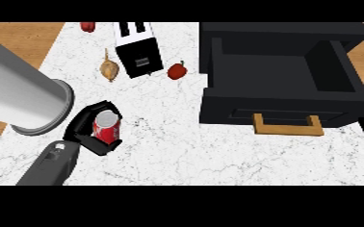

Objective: Pick up the can, place it into the drawer and close the drawer

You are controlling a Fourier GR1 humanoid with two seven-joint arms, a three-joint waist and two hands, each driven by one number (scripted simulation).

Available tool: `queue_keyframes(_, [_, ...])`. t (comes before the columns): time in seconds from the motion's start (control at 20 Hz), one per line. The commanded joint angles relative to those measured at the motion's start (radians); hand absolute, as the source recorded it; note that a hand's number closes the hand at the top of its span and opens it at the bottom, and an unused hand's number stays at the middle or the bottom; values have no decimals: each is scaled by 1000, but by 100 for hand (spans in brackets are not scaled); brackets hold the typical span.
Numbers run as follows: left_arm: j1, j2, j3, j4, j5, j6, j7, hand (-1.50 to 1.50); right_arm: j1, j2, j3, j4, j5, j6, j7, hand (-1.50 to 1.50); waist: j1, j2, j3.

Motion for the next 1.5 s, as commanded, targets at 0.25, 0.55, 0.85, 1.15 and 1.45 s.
queue_keyframes(0.25, [-43,-86,203,-194,198,346,251,150,-27,-14,-19,-22,-19,-2,40,-150,-11,-7,2])
queue_keyframes(0.55, [-34,-158,106,-501,127,531,440,150,27,-4,-26,-76,-33,22,41,-150,-30,-2,1])
queue_keyframes(0.85, [-28,-155,27,-810,63,630,685,150,55,13,-21,-64,-14,49,-8,-150,-31,-2,1])
queue_keyframes(1.15, [-173,-219,-33,-842,-20,698,871,150,0,2,-47,-16,-18,47,8,-150,-38,2,0])
queue_keyframes(1.45, [-417,-311,-43,-752,-124,809,982,150,45,14,-56,-105,-60,56,50,-150,-58,3,0])
